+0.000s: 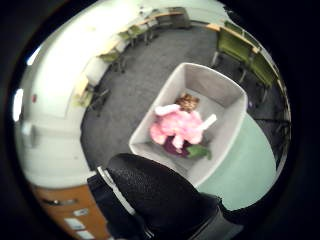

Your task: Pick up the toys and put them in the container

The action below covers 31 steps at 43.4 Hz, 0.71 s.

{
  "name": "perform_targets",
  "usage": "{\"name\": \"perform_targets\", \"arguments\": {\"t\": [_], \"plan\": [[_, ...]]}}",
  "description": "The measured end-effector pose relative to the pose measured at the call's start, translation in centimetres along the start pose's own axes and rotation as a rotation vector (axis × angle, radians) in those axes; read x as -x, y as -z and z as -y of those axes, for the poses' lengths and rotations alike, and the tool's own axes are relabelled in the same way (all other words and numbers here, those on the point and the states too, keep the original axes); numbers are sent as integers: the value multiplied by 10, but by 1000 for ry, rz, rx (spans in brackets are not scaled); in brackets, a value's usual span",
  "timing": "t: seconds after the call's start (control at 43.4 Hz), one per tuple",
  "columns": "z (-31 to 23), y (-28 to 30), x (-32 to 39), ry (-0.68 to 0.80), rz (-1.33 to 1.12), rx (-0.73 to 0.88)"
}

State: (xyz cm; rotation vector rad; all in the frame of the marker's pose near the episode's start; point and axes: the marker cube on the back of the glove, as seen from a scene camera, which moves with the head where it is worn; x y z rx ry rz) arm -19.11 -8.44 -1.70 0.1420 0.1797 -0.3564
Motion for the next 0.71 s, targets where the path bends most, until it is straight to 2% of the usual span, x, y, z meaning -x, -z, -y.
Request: {"name": "perform_targets", "arguments": {"t": [0.069,0.184,0.23,0.299,0.345,0.506,0.714], "plan": [[-28,-1,-25,24,78,-2],[-93,-4,-72,217,259,8],[-109,-11,-91,147,230,19],[-121,-28,-124,-123,100,39],[-133,-38,-142,-205,83,43],[-173,-67,-178,-270,115,53],[-186,-81,-191,-286,140,91]]}}
